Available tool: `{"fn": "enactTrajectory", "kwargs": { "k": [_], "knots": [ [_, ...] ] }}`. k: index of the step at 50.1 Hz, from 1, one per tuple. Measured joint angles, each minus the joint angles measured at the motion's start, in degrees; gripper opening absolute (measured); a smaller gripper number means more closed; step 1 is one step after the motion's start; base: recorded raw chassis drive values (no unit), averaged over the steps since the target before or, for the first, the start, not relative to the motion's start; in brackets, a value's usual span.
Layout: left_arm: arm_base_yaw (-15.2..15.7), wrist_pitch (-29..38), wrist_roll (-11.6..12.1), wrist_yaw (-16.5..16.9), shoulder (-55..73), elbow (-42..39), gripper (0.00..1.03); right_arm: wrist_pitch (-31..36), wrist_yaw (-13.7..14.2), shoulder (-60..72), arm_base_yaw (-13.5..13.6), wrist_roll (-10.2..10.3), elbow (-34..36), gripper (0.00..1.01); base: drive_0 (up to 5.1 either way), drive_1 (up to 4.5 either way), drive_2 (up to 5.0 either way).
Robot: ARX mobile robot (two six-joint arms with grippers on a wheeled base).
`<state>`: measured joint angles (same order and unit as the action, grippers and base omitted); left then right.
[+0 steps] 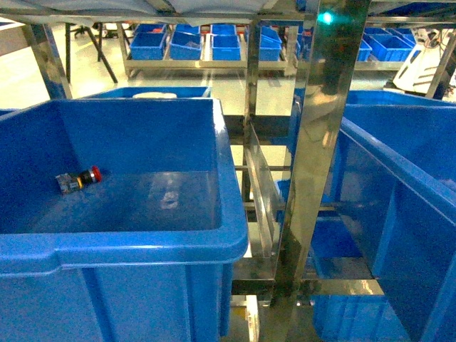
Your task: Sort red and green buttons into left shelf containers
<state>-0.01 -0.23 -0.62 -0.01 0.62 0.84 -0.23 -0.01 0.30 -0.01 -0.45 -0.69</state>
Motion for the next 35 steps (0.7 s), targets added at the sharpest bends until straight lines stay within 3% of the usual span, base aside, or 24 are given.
{"fn": "enactTrajectory", "kwargs": {
  "k": [4,5,6,7,14,35],
  "knots": [
    [0.0,0.0,0.0,0.0,0.0,0.0,0.53,0.0,0.0,0.0,0.0,0.0,0.0,0.54,0.0,0.00,0.0],
    [0.0,0.0,0.0,0.0,0.0,0.0,0.59,0.0,0.0,0.0,0.0,0.0,0.0,0.60,0.0,0.00,0.0],
    [0.0,0.0,0.0,0.0,0.0,0.0,0.74,0.0,0.0,0.0,0.0,0.0,0.0,0.75,0.0,0.00,0.0],
    [0.0,0.0,0.0,0.0,0.0,0.0,0.79,0.0,0.0,0.0,0.0,0.0,0.0,0.80,0.0,0.00,0.0],
    [0.0,0.0,0.0,0.0,0.0,0.0,1.00,0.0,0.0,0.0,0.0,0.0,0.0,1.00,0.0,0.00,0.0],
    [0.0,0.0,0.0,0.0,0.0,0.0,0.98,0.0,0.0,0.0,0.0,0.0,0.0,0.98,0.0,0.00,0.0]
  ]
}}
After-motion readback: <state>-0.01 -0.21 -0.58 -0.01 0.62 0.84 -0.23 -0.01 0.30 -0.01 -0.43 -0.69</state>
